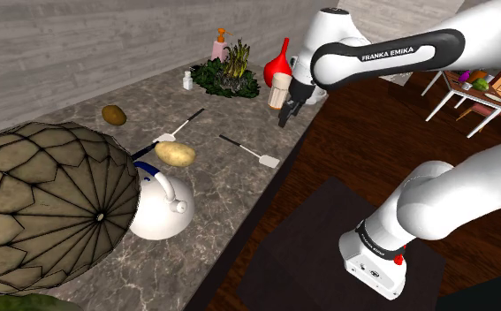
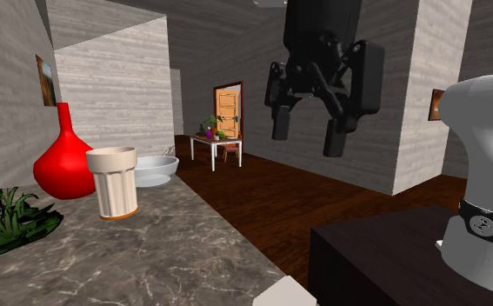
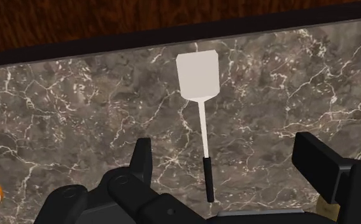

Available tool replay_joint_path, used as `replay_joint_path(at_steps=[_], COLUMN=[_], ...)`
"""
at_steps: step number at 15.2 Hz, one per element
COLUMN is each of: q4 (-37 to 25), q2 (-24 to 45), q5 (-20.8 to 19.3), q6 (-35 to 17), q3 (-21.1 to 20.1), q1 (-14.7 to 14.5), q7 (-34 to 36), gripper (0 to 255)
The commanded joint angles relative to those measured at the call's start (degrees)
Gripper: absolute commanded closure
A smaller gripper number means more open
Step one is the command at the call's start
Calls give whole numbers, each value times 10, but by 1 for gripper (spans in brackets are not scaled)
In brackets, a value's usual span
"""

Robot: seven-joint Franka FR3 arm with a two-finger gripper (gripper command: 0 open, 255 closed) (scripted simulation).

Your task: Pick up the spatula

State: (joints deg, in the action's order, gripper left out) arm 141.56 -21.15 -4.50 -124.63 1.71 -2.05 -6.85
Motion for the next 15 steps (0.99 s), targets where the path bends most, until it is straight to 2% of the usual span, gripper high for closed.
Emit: replay_joint_path(at_steps=[1, 8, 15], q4=[-3, -54, -142], q2=[42, 200, 360], q5=[5, 32, 68], q6=[-39, -144, -213], q3=[2, 8, -2], q1=[-3, -12, -11], q7=[-7, -42, -83], gripper=[0, 0, 0])
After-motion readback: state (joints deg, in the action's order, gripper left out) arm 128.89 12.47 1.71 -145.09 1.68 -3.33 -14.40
